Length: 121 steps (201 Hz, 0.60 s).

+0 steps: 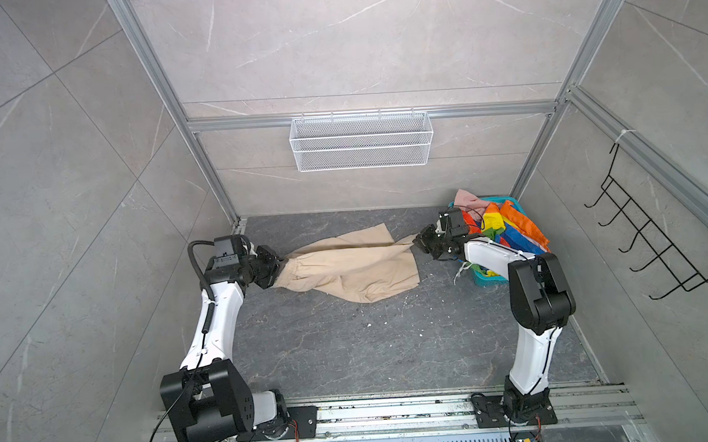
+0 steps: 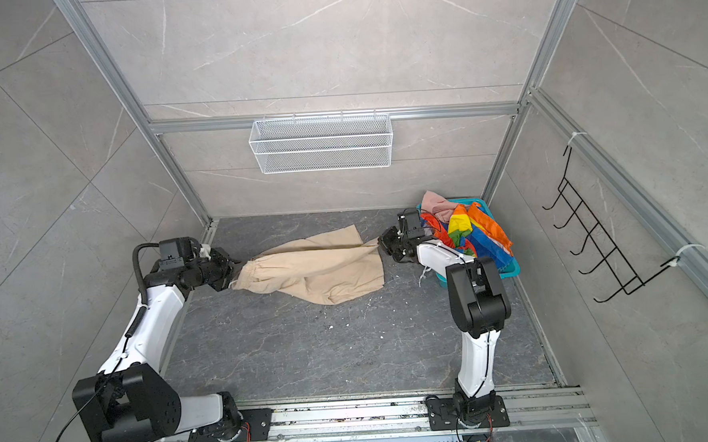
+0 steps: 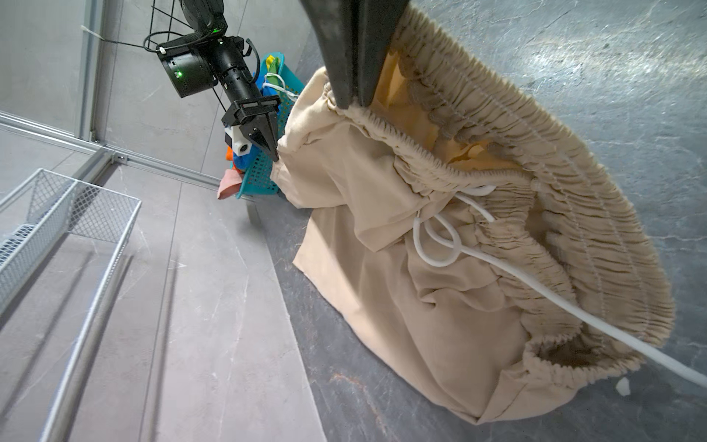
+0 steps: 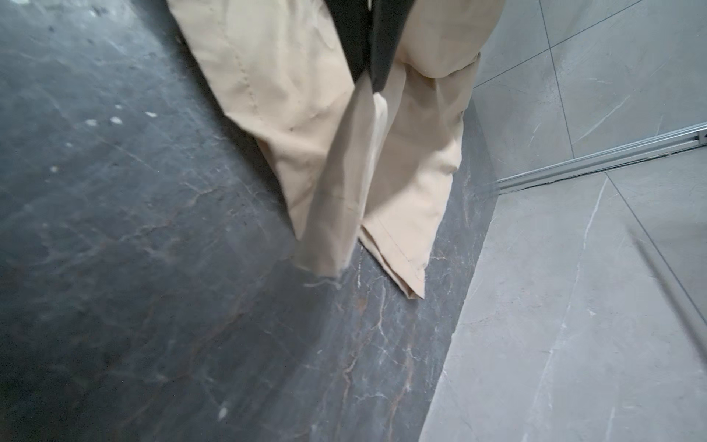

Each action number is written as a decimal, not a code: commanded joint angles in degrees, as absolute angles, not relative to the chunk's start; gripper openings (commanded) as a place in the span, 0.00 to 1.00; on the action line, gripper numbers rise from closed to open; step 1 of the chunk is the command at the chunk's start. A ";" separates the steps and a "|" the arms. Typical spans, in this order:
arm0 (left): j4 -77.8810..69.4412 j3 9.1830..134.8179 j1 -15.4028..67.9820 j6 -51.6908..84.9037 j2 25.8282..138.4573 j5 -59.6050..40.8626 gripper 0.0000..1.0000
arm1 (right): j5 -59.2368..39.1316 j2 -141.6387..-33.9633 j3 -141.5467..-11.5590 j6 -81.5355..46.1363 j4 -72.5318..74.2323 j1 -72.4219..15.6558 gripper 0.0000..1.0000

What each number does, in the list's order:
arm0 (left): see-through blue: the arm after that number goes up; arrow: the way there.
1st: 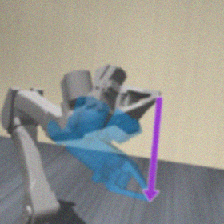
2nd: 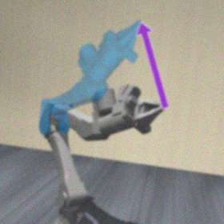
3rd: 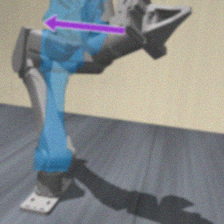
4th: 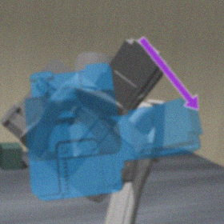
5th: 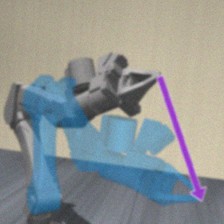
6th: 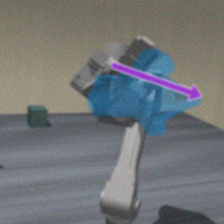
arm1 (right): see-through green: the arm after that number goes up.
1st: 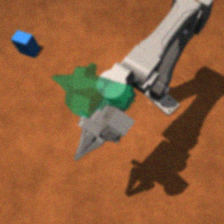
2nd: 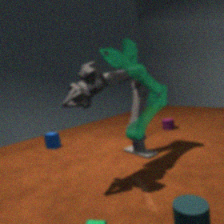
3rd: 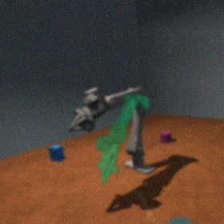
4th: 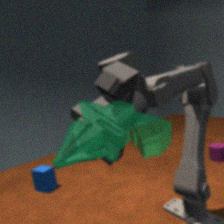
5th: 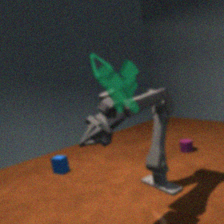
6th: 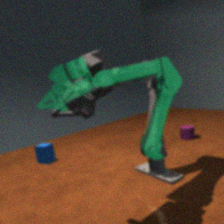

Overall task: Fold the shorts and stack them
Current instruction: 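Lift and stretch the shorts between both grippers, then lay them flat on the table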

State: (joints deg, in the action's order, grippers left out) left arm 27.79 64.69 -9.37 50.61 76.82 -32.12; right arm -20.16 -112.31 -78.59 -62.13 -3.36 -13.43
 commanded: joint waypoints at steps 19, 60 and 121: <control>25.65 68.29 -9.68 51.16 78.52 -34.57 0.00 | -19.70 -113.23 -82.89 -58.73 -8.09 -13.13 0.02; 22.00 71.42 -9.68 53.28 83.18 -34.63 0.00 | -20.48 -114.23 -93.74 -57.49 -11.42 -12.02 0.00; 16.88 94.47 -5.70 54.82 88.62 -29.80 0.00 | -20.57 -115.29 -137.58 -47.28 -34.55 -7.73 0.00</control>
State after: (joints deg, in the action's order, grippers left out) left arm 22.90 84.03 -7.49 55.46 91.29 -32.77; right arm -21.98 -118.30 -123.17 -54.96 -24.29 -9.41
